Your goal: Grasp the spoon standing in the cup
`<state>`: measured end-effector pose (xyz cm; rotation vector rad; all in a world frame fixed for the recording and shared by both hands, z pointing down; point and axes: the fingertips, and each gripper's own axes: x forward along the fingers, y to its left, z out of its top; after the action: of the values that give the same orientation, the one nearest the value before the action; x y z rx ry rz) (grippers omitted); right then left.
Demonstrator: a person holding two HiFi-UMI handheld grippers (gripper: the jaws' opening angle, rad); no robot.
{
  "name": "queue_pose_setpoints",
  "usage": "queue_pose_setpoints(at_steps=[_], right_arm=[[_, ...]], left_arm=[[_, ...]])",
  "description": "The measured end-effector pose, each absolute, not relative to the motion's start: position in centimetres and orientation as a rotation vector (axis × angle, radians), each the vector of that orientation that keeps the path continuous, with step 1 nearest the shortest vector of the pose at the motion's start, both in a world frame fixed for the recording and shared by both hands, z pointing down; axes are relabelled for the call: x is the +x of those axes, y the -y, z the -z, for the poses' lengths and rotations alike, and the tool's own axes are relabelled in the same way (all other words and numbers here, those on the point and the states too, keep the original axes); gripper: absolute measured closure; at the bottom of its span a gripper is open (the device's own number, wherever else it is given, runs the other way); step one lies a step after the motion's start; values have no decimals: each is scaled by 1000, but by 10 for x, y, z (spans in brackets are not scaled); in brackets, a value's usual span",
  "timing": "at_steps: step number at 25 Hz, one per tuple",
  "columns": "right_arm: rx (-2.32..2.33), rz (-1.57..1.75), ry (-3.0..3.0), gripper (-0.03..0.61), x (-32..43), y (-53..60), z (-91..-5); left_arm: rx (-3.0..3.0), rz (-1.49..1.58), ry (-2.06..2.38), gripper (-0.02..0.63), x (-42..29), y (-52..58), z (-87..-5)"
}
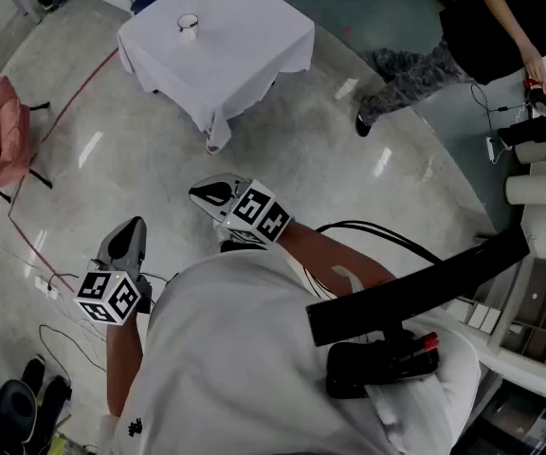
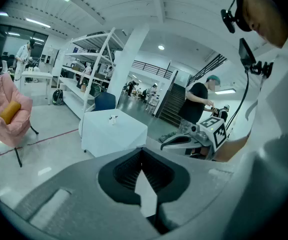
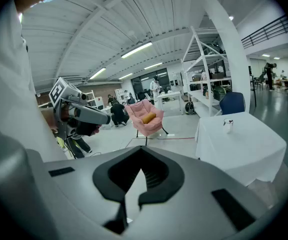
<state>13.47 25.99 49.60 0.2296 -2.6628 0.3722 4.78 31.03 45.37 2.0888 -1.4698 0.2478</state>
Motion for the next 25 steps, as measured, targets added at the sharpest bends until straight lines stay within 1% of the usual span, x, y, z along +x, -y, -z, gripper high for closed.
queue_pose_setpoints(at_steps=[5, 7, 11, 16, 17, 19, 21, 25], right_arm=[[254, -371, 2618, 572, 147, -208, -514], [280, -386, 2598, 572, 142, -192, -524], [332, -431, 2573, 572, 110, -151, -541], [462, -400, 2540, 571, 74, -87, -541], [491, -388, 2534, 566, 68, -75, -538], [561, -355, 2516, 528, 52, -49, -532], [624, -333, 2505, 508, 35, -24, -526], [751, -306, 2456, 494, 14, 29, -531]], left_arm=[[2099, -218, 1441, 601, 57, -247, -455], [2118, -227, 1414, 601, 50, -231, -455], [2108, -216, 1386, 601, 5, -193, -469], [2157, -181, 1315, 601, -44, -121, -471], [2177, -178, 1292, 601, -51, -106, -468], [2217, -185, 1242, 601, -70, -76, -461], [2257, -198, 1195, 601, -91, -48, -451], [2327, -220, 1107, 601, -126, 1, -444]])
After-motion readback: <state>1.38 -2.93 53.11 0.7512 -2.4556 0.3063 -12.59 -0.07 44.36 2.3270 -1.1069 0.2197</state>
